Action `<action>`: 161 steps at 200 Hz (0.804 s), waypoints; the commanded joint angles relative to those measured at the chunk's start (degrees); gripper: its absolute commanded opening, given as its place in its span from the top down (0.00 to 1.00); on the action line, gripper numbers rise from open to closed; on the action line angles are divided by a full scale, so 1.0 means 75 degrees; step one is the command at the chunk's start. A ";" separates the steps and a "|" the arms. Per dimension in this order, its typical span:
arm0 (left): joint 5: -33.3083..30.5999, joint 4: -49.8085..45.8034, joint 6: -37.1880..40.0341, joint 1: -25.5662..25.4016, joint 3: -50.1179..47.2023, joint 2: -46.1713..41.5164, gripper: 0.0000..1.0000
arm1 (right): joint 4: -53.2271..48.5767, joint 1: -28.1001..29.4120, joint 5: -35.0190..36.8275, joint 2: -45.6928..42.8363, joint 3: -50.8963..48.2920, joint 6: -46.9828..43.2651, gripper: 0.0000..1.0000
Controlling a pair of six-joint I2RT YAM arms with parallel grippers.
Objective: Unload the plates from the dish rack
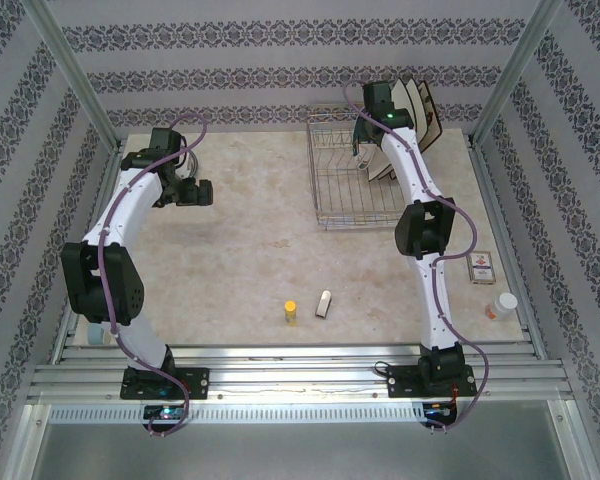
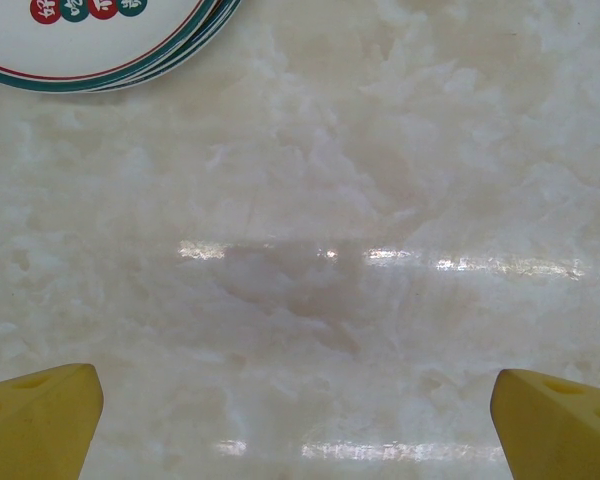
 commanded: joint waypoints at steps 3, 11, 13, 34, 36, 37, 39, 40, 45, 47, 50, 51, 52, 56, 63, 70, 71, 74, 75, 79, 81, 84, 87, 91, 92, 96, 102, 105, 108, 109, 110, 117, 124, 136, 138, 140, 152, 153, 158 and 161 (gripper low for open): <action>0.0004 -0.0261 0.0170 -0.0073 0.0118 0.0032 0.00 | -0.0091 0.0261 -0.0135 -0.0915 -0.0063 -0.0161 1.00; 0.0028 -0.0260 0.0176 -0.0072 0.0164 0.0057 0.00 | -0.0100 0.0277 -0.0057 -0.1134 -0.0213 -0.0234 1.00; 0.0037 -0.0256 0.0167 -0.0072 0.0166 0.0055 0.00 | -0.0116 0.0277 -0.0023 -0.1199 -0.0243 -0.0245 1.00; 0.0063 -0.0306 0.0199 -0.0073 0.0281 0.0154 0.00 | -0.0089 0.0344 0.0266 -0.1942 -0.0914 -0.0467 1.00; 0.0058 -0.0303 0.0205 -0.0073 0.0292 0.0165 0.00 | -0.0075 0.0355 0.0284 -0.2017 -0.1002 -0.0480 1.00; 0.0057 -0.0302 0.0208 -0.0073 0.0294 0.0166 0.00 | -0.0075 0.0355 0.0284 -0.2017 -0.1002 -0.0480 1.00; 0.0062 -0.0304 0.0210 -0.0067 0.0295 0.0173 0.00 | -0.0066 0.0361 0.0303 -0.2091 -0.1065 -0.0491 1.00; 0.0071 -0.0303 0.0211 -0.0070 0.0301 0.0177 0.00 | -0.0058 0.0358 0.0314 -0.2125 -0.1085 -0.0501 1.00; 0.0076 -0.0301 0.0213 -0.0072 0.0318 0.0185 0.00 | -0.0044 0.0376 0.0363 -0.2311 -0.1278 -0.0540 1.00; 0.0079 -0.0310 0.0206 -0.0072 0.0328 0.0199 0.00 | -0.0046 0.0383 0.0387 -0.2373 -0.1333 -0.0548 1.00; 0.0071 -0.0322 0.0202 -0.0073 0.0331 0.0201 0.00 | -0.0046 0.0382 0.0413 -0.2480 -0.1422 -0.0574 1.00; 0.0075 -0.0323 0.0206 -0.0073 0.0331 0.0208 0.00 | -0.0049 0.0380 0.0422 -0.2519 -0.1451 -0.0578 1.00; 0.0083 -0.0324 0.0209 -0.0073 0.0337 0.0211 0.00 | -0.0044 0.0391 0.0432 -0.2550 -0.1477 -0.0591 1.00; 0.0085 -0.0316 0.0212 -0.0073 0.0348 0.0215 0.00 | -0.0056 0.0393 0.0475 -0.2692 -0.1595 -0.0626 1.00; 0.0106 -0.0302 0.0216 -0.0073 0.0321 0.0204 0.00 | -0.0074 0.0423 0.0565 -0.2960 -0.1848 -0.0704 1.00; 0.0103 -0.0301 0.0222 -0.0073 0.0308 0.0203 0.00 | -0.0081 0.0441 0.0644 -0.3188 -0.2045 -0.0756 1.00; 0.0103 -0.0301 0.0222 -0.0073 0.0308 0.0203 0.00 | -0.0083 0.0445 0.0654 -0.3230 -0.2091 -0.0762 1.00; 0.0103 -0.0291 0.0223 -0.0073 0.0308 0.0203 0.00 | -0.0086 0.0454 0.0683 -0.3323 -0.2201 -0.0797 1.00; 0.0103 -0.0290 0.0223 -0.0073 0.0308 0.0197 0.00 | -0.0086 0.0453 0.0696 -0.3408 -0.2276 -0.0811 1.00; 0.0122 -0.0290 0.0222 -0.0073 0.0302 0.0184 0.00 | -0.0086 0.0465 0.0716 -0.3519 -0.2384 -0.0831 1.00; 0.0119 -0.0275 0.0223 -0.0073 0.0292 0.0181 0.00 | -0.0086 0.0470 0.0727 -0.3612 -0.2471 -0.0852 1.00; 0.0126 -0.0278 0.0223 -0.0073 0.0289 0.0184 0.00 | -0.0070 0.0482 0.0744 -0.3737 -0.2568 -0.0869 1.00; 0.0142 -0.0272 0.0232 -0.0070 0.0285 0.0199 0.00 | -0.0067 0.0498 0.0755 -0.3868 -0.2699 -0.0887 1.00; 0.0155 -0.0278 0.0229 -0.0071 0.0284 0.0203 0.00 | -0.0050 0.0509 0.0778 -0.4040 -0.2868 -0.0906 1.00; 0.0152 -0.0284 0.0232 -0.0078 0.0284 0.0203 0.00 | -0.0045 0.0514 0.0774 -0.4090 -0.2924 -0.0908 1.00; 0.0164 -0.0280 0.0234 -0.0084 0.0284 0.0202 0.00 | -0.0010 0.0527 0.0773 -0.4254 -0.3117 -0.0930 1.00; 0.0191 -0.0283 0.0229 -0.0078 0.0285 0.0202 0.00 | 0.0036 0.0552 0.0734 -0.4546 -0.3363 -0.0928 1.00; 0.0193 -0.0267 0.0229 -0.0094 0.0278 0.0191 0.00 | 0.0051 0.0558 0.0700 -0.4680 -0.3514 -0.0932 1.00; 0.0196 -0.0256 0.0224 -0.0094 0.0273 0.0184 0.00 | 0.0063 0.0565 0.0656 -0.4810 -0.3668 -0.0931 1.00; 0.0197 -0.0255 0.0223 -0.0095 0.0273 0.0188 0.00 | 0.0064 0.0565 0.0643 -0.4856 -0.3723 -0.0932 1.00; 0.0203 -0.0255 0.0223 -0.0096 0.0267 0.0190 0.00 | 0.0071 0.0565 0.0630 -0.4896 -0.3750 -0.0921 1.00; 0.0217 -0.0233 0.0211 -0.0104 0.0249 0.0174 0.00 | 0.0117 0.0591 0.0509 -0.5188 -0.4081 -0.0878 1.00; 0.0229 -0.0210 0.0209 -0.0130 0.0230 0.0180 0.00 | 0.0154 0.0604 0.0309 -0.5483 -0.4404 -0.0808 1.00; 0.0228 -0.0215 0.0211 -0.0151 0.0237 0.0185 0.00 | 0.0276 0.0634 -0.0152 -0.5969 -0.5035 -0.0668 1.00; 0.0222 -0.0209 0.0211 -0.0160 0.0237 0.0199 0.00 | 0.0312 0.0630 -0.0216 -0.6047 -0.5111 -0.0641 1.00; 0.0221 -0.0214 0.0217 -0.0156 0.0246 0.0196 0.00 | 0.0341 0.0628 -0.0305 -0.6125 -0.5200 -0.0614 1.00; 0.0217 -0.0225 0.0223 -0.0177 0.0255 0.0225 0.00 | 0.0556 0.0630 -0.0854 -0.6566 -0.5857 -0.0384 1.00; 0.0213 -0.0222 0.0223 -0.0183 0.0258 0.0226 0.00 | 0.0575 0.0621 -0.0939 -0.6601 -0.5913 -0.0354 1.00; 0.0221 -0.0238 0.0223 -0.0190 0.0260 0.0238 0.00 | 0.0691 0.0613 -0.1221 -0.6775 -0.6196 -0.0257 1.00; 0.0213 -0.0223 0.0223 -0.0199 0.0261 0.0229 0.00 | 0.0767 0.0608 -0.1348 -0.6881 -0.6319 -0.0210 1.00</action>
